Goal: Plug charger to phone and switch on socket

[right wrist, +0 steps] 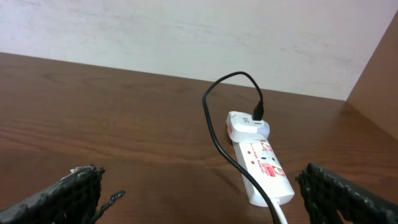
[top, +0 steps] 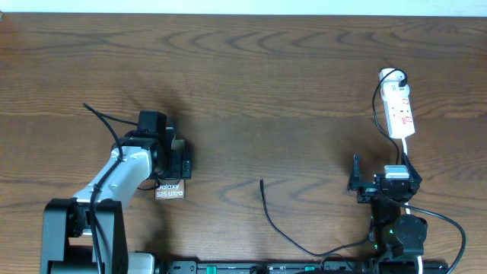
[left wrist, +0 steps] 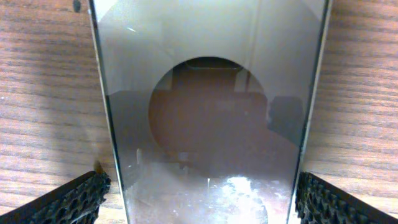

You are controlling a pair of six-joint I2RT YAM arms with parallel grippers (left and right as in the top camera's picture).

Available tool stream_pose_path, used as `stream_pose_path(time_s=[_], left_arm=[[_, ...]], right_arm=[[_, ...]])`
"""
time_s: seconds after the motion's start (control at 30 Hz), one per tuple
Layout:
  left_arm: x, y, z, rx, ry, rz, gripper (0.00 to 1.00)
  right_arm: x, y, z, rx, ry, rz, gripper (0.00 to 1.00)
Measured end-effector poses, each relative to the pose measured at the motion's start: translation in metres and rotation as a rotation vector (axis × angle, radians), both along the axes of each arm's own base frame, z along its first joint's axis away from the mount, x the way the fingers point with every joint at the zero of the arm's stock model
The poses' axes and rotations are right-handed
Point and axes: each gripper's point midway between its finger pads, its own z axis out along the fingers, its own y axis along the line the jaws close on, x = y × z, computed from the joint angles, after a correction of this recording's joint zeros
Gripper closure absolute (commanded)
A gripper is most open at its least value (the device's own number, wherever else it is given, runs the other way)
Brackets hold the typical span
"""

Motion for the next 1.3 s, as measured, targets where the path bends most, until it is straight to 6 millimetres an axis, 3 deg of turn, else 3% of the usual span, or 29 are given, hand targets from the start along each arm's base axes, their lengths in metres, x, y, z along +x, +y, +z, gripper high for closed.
stream_pose_path(time_s=[1.3], left_arm=[[0.0029, 0.0065, -0.0033, 0.04, -0.027, -0.018, 0.02]], right_arm=[[0.0, 0.0, 0.0, 0.0, 0.0, 0.0, 0.01]])
